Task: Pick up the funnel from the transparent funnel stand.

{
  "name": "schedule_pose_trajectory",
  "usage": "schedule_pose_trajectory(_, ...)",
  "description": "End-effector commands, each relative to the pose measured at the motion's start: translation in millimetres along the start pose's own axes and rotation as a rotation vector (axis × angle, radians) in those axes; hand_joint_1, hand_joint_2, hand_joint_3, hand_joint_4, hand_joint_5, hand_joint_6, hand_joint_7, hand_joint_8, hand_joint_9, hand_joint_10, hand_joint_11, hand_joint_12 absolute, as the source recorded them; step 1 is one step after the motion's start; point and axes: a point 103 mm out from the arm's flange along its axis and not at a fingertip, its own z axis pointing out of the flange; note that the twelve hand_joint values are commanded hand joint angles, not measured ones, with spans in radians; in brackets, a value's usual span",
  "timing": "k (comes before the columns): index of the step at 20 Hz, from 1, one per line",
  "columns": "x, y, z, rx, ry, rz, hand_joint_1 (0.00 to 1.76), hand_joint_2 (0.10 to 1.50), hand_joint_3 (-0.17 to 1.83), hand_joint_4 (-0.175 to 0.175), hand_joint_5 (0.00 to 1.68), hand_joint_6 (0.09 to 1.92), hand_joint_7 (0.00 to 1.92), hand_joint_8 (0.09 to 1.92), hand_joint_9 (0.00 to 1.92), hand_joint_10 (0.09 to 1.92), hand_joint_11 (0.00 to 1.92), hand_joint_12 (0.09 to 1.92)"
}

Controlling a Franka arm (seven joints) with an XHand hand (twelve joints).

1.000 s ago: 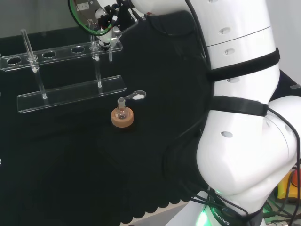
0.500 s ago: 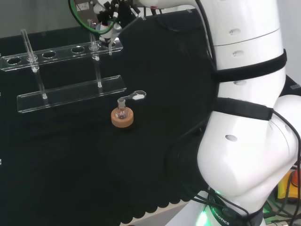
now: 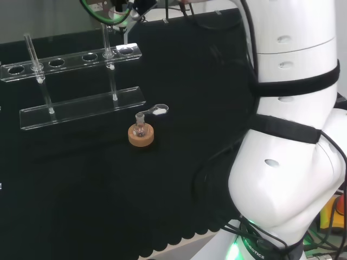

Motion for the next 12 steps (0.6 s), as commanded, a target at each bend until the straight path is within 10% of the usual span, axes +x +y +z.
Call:
schedule_pose_trajectory(1,-15.0,-47.7,-16.5,0.000,-0.013,0.049,0.94,0.81,0.64,-0.020,0.70,0.56,0.56,0.65,1.01,0.44,0.57,1.26)
schedule_pose_trajectory(12,-3.8,-123.5,7.1,0.010,0.018,0.058,0.94,0.82,0.65,-0.012,0.71,0.59,0.61,0.66,1.02,0.44,0.57,1.26)
